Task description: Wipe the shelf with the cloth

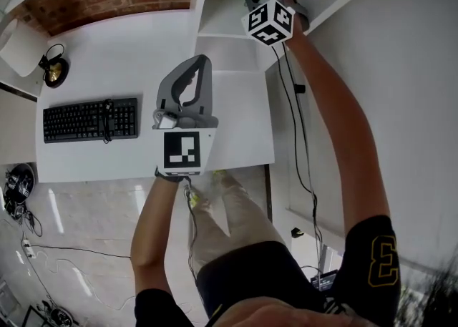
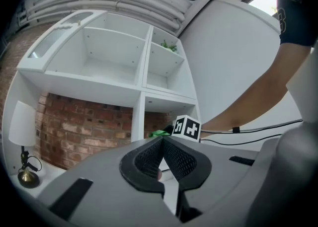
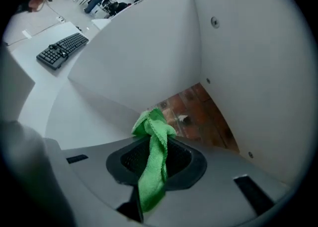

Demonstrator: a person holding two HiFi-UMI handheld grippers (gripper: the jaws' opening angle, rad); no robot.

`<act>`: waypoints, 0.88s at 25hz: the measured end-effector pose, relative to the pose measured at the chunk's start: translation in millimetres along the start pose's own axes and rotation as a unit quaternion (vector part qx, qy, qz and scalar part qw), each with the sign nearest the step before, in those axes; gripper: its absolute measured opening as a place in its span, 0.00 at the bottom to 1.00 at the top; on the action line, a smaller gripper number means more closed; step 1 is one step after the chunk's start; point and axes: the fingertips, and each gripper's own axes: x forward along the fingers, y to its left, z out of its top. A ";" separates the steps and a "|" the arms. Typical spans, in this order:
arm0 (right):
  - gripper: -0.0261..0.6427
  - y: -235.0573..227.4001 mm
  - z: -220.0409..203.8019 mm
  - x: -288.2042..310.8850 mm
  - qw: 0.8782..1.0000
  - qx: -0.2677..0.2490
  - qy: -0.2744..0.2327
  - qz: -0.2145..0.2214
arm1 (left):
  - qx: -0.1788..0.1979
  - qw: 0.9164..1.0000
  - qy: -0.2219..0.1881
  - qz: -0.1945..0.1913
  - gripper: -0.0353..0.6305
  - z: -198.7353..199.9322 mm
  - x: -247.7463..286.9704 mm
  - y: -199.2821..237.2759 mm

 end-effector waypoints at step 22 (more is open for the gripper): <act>0.13 44.3 -39.5 63.7 0.995 -0.003 0.059 0.083 | -0.027 0.999 0.026 -0.001 0.08 -39.3 -2.6 9.5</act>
